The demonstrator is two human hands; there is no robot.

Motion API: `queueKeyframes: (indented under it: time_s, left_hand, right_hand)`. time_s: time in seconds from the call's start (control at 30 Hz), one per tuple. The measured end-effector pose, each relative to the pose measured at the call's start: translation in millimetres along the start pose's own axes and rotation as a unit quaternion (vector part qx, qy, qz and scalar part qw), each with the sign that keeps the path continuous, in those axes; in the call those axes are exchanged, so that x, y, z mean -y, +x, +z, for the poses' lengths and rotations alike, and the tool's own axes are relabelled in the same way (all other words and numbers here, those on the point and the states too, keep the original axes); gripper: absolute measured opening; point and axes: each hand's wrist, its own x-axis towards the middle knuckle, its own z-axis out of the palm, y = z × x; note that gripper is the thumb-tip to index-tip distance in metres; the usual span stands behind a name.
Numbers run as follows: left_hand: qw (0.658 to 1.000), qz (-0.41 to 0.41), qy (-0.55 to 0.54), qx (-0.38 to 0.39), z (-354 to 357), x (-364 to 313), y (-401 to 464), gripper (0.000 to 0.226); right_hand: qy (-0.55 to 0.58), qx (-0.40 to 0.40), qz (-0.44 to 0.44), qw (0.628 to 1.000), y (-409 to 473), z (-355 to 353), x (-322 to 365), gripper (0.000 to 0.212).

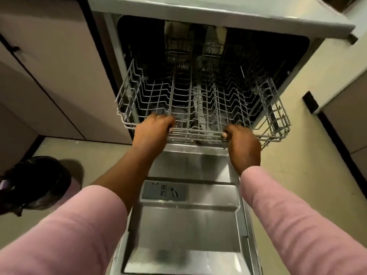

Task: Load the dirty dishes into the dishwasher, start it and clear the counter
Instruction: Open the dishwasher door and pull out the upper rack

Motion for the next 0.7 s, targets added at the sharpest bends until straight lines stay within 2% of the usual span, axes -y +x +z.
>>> queueKeyframes:
  time_s: [0.17, 0.27, 0.43, 0.53, 0.63, 0.7]
  left_hand:
    - [0.999, -0.006, 0.014, 0.044, -22.8, -19.6, -59.8, 0.019]
    - [0.996, 0.028, -0.016, 0.078, -42.7, -27.0, -102.2, 0.02]
    - [0.99, 0.053, -0.058, 0.116, -59.2, -32.1, -161.5, 0.017]
    - [0.988, 0.061, -0.063, 0.127, -67.1, -37.9, -190.3, 0.023]
    - [0.99, 0.061, -0.051, 0.119, -72.8, -44.2, -203.9, 0.02]
    - [0.986, 0.05, -0.057, 0.146, -72.8, -44.4, -196.3, 0.017]
  right_hand:
    - [0.032, 0.007, 0.0, 0.999, -69.1, -26.6, 7.7, 0.019]
    - [0.04, 0.044, 0.013, 0.998, -111.6, -45.0, 10.5, 0.013]
    - [0.046, 0.121, 0.031, 0.991, -166.5, -76.3, 16.5, 0.016]
    - [0.036, 0.17, 0.041, 0.984, -191.4, -87.5, 15.7, 0.013]
    - [0.024, 0.171, 0.047, 0.984, -202.1, -92.4, 15.2, 0.012]
    - [0.018, 0.184, 0.052, 0.981, -198.8, -94.7, 16.3, 0.011]
